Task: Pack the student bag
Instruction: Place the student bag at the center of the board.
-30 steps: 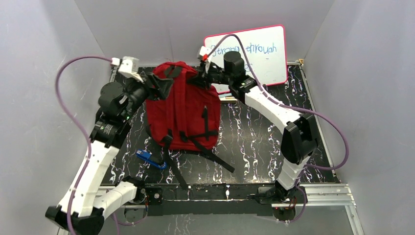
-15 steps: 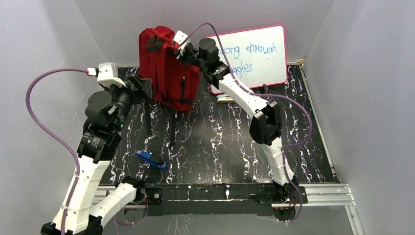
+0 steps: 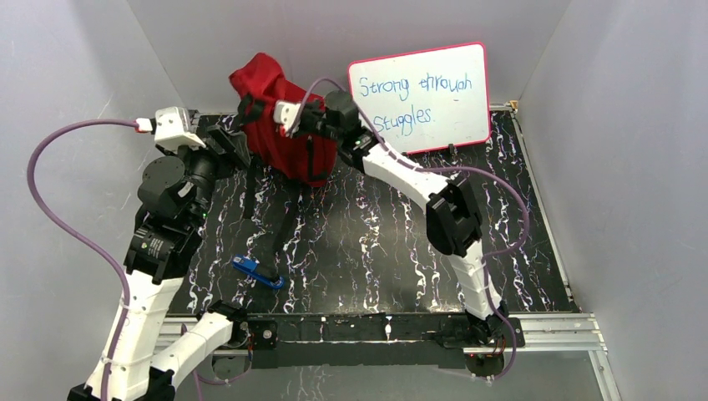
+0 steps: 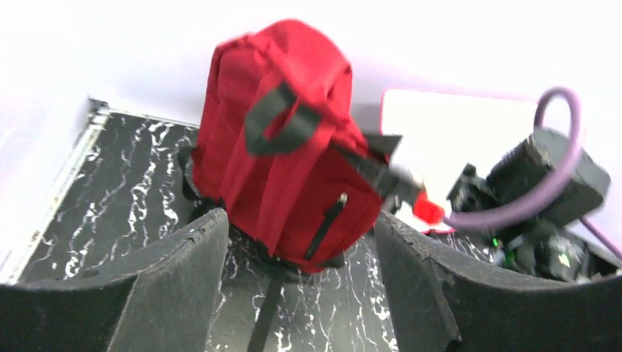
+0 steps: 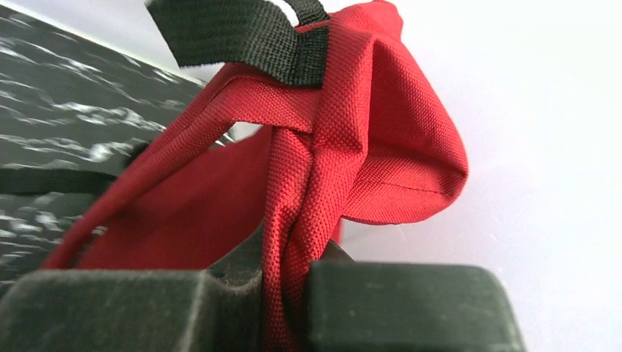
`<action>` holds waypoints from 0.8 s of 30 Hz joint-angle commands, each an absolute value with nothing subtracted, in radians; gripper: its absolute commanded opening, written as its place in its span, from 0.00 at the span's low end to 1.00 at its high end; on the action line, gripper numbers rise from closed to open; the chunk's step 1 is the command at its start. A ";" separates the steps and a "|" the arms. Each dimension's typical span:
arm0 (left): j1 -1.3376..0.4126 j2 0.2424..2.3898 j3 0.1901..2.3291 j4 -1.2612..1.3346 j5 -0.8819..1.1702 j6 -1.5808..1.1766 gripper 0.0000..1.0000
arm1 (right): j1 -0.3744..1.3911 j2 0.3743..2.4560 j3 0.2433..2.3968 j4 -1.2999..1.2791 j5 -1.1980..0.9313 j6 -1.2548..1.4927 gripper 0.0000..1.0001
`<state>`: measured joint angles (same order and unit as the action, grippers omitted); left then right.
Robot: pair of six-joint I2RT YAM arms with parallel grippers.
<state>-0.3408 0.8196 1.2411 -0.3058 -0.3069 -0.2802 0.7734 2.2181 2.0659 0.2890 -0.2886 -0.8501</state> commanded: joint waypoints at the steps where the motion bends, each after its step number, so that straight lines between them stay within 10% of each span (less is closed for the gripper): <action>1: -0.344 0.810 1.335 -0.306 -0.430 -0.245 0.70 | 0.902 1.977 1.958 0.484 -0.516 -0.842 0.00; 24: -0.344 0.835 1.345 -0.333 -0.496 -0.223 0.73 | 0.976 1.548 1.196 0.075 -0.666 -0.645 0.00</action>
<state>-0.3408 0.8227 1.3617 -0.3470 -0.5049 -0.2123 1.0138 1.6188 1.2446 0.1467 -0.7185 -0.6327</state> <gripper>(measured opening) 0.730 0.132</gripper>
